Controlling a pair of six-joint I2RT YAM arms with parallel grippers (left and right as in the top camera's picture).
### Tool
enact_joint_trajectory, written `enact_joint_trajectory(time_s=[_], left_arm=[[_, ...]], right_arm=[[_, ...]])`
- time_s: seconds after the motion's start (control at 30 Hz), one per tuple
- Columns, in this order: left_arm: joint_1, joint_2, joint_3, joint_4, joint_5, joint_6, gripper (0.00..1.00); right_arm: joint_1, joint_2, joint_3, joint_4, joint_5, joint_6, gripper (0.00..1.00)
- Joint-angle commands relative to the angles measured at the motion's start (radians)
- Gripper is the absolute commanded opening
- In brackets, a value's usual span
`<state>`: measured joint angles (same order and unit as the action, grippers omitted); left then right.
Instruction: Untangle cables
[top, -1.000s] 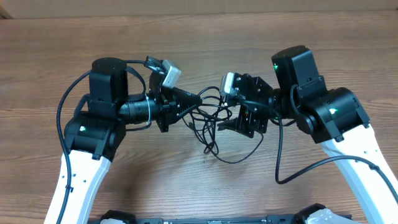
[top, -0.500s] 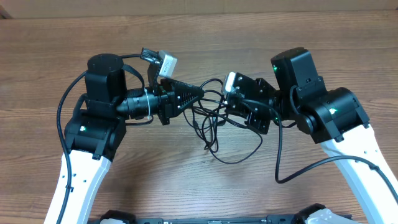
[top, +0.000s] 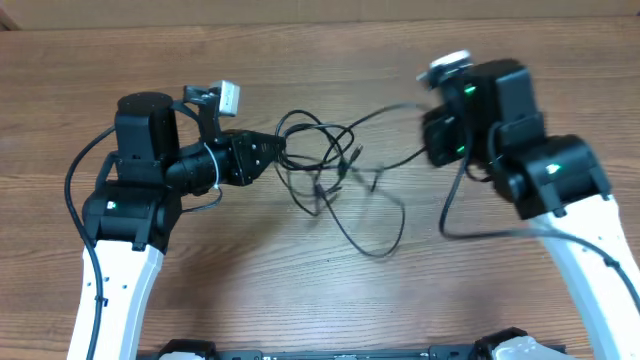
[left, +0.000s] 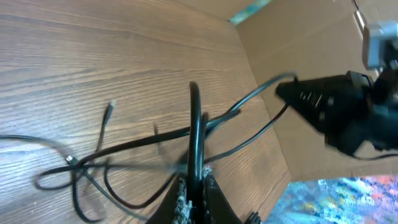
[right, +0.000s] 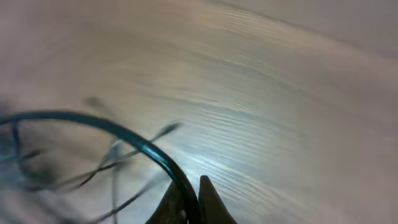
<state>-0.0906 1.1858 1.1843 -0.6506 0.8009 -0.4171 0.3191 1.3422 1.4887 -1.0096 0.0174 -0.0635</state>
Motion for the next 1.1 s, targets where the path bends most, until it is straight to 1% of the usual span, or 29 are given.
enact_joint_trajectory(time_s=[0.0, 0.03, 0.07, 0.1, 0.13, 0.17, 0.2, 0.23, 0.27, 0.3, 0.37, 0.4, 0.47, 0.53, 0.6, 0.67, 0.77, 0.87, 1.07], left_arm=[[0.006, -0.002, 0.010, -0.003, -0.008, -0.005, 0.04], [0.006, -0.002, 0.010, -0.003, -0.007, -0.002, 0.04], [0.006, -0.002, 0.010, -0.003, -0.007, 0.017, 0.04], [0.006, -0.002, 0.010, -0.003, -0.007, 0.029, 0.04], [0.006, -0.002, 0.010, -0.003, -0.007, 0.038, 0.04], [0.006, -0.002, 0.010, -0.003, -0.008, 0.042, 0.04], [0.006, -0.002, 0.010, -0.003, -0.008, 0.048, 0.04], [0.006, -0.002, 0.010, -0.002, -0.009, 0.055, 0.04], [0.006, -0.002, 0.010, -0.003, -0.013, 0.055, 0.04], [0.006, -0.002, 0.010, -0.002, -0.013, 0.055, 0.04], [0.006, -0.002, 0.010, 0.003, -0.011, 0.047, 0.04], [0.006, -0.002, 0.010, 0.006, -0.010, 0.035, 0.04], [0.006, -0.002, 0.010, 0.031, 0.020, -0.010, 0.04], [0.006, -0.002, 0.010, 0.068, 0.038, -0.048, 0.04], [0.005, -0.002, 0.010, 0.077, 0.038, -0.055, 0.04], [0.005, -0.002, 0.010, 0.076, 0.038, -0.055, 0.04], [0.005, -0.002, 0.010, 0.076, 0.038, -0.082, 0.04], [0.005, -0.002, 0.010, 0.077, 0.038, -0.129, 0.04], [0.005, -0.002, 0.010, 0.076, 0.038, -0.148, 0.04]], right_arm=[[-0.139, -0.001, 0.010, 0.010, 0.098, 0.241, 0.04], [-0.200, -0.001, 0.010, 0.017, 0.024, 0.211, 0.04], [-0.240, -0.001, 0.010, 0.015, -0.082, 0.128, 0.04], [-0.253, -0.001, 0.010, 0.011, -0.140, 0.074, 0.05], [-0.261, -0.001, 0.010, 0.003, -0.208, 0.009, 0.14], [-0.264, -0.001, 0.010, -0.015, -0.295, -0.081, 0.36], [-0.264, -0.001, 0.010, -0.037, -0.349, -0.144, 0.50], [-0.262, -0.001, 0.010, -0.062, -0.385, -0.186, 0.82], [-0.261, -0.001, 0.010, -0.074, -0.394, -0.198, 0.95], [-0.261, -0.001, 0.010, -0.097, -0.433, -0.231, 1.00], [-0.260, -0.001, 0.010, -0.184, -0.640, -0.447, 1.00], [-0.259, -0.001, 0.010, -0.204, -0.680, -0.495, 1.00], [-0.244, -0.001, 0.009, -0.269, -0.768, -0.635, 1.00], [-0.196, -0.001, 0.009, -0.317, -0.786, -0.732, 1.00], [-0.152, -0.001, 0.009, -0.320, -0.784, -0.762, 1.00], [-0.075, 0.001, 0.009, -0.315, -0.754, -0.809, 1.00], [0.004, 0.025, 0.009, -0.300, -0.661, -0.809, 1.00], [0.072, 0.098, 0.009, -0.282, -0.607, -0.795, 1.00], [0.132, 0.253, 0.009, -0.267, -0.599, -0.767, 1.00]])
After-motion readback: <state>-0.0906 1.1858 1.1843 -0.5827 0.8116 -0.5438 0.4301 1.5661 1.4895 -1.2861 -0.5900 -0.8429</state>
